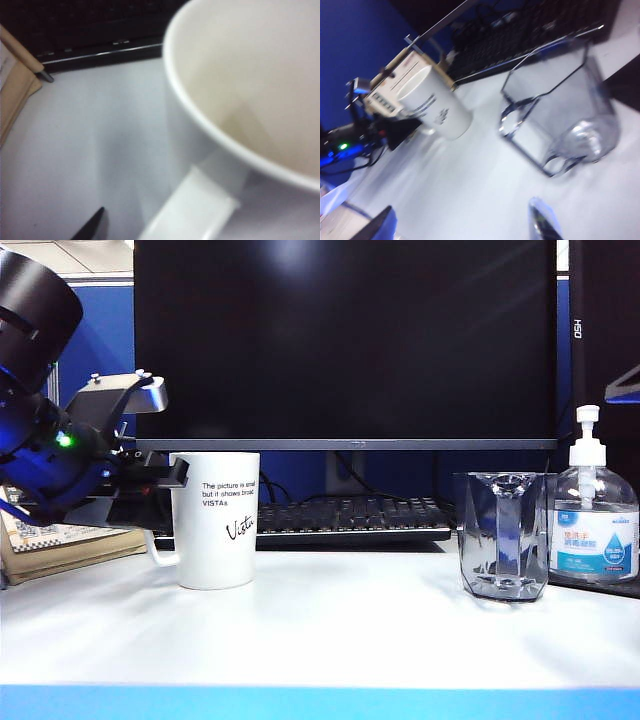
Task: Swap the positions of the transparent plastic cup and the white ceramic cup.
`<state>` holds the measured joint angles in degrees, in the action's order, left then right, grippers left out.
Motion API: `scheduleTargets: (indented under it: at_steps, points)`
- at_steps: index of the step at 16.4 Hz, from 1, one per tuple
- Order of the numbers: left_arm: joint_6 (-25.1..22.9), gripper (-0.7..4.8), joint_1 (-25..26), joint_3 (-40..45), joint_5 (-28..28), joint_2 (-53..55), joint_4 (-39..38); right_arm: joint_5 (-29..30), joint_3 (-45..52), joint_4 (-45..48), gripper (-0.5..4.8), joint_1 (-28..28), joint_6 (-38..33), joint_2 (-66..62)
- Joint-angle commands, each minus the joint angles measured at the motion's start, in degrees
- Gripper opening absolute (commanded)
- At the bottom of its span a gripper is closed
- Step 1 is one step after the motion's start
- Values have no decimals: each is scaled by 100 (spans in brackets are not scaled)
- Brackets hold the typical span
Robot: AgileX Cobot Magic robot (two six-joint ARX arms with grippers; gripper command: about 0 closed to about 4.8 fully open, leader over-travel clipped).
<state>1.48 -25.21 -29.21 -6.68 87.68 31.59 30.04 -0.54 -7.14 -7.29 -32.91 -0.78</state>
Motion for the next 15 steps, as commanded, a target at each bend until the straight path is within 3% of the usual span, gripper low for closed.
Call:
scheduleTargets:
  at_steps: [1, 3, 5, 8, 10, 15]
  points:
    - [-20, 179, 2, -15, -131, 140, 317, -103, -2, 153, 337, -4, 33, -7]
    - [-20, 176, 2, -17, -151, 321, 476, -144, -2, 166, 337, -4, 33, -7]
    - [-24, 95, 2, -15, -175, 474, 555, -208, -2, 199, 337, -2, 33, -7]
    - [-144, 78, 4, -15, -391, 474, 693, -210, -2, 199, 334, -2, 33, -7]
    - [-236, 13, 4, -17, -494, 474, 800, -345, -2, 210, 332, -2, 33, -7]
    - [-238, -6, 7, -17, -490, 476, 791, -417, -2, 332, 302, -4, -17, -7]
